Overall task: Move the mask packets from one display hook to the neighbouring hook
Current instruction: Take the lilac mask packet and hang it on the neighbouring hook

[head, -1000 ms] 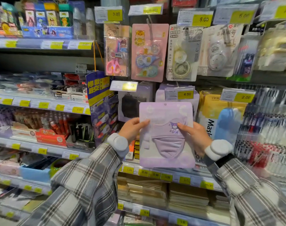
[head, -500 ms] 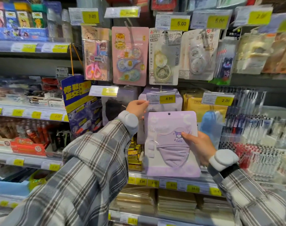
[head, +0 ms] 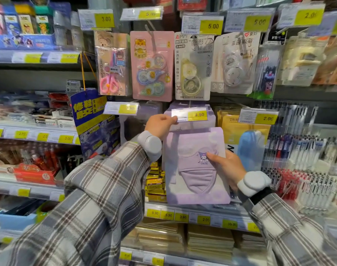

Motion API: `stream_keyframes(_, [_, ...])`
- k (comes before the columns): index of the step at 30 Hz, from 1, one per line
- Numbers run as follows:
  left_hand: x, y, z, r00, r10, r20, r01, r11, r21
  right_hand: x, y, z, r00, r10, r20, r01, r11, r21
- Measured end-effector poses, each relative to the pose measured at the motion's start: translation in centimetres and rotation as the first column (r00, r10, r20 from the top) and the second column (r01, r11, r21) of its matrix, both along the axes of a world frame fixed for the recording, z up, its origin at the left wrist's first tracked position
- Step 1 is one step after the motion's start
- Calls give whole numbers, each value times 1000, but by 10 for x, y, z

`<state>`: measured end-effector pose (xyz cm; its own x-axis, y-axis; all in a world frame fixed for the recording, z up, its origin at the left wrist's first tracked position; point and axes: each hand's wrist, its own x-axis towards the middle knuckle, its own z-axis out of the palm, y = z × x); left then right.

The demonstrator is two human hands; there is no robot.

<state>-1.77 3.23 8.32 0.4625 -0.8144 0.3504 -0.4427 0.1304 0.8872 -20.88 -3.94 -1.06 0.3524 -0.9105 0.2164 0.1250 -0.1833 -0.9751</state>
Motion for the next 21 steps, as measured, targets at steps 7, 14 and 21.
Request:
stream_keyframes(7, [0, 5, 19, 1000, -4, -23, 4, 1000, 22, 15, 0, 14, 998, 11, 58, -11, 1000, -1])
stream_keyframes(14, [3, 6, 29, 999, 11, 30, -13, 998, 61, 21, -4, 28, 995, 5, 96, -2, 1000, -30])
stream_keyframes(21, [2, 6, 27, 1000, 3, 13, -4, 998, 63, 26, -11, 29, 997, -30, 68, 33, 999, -35])
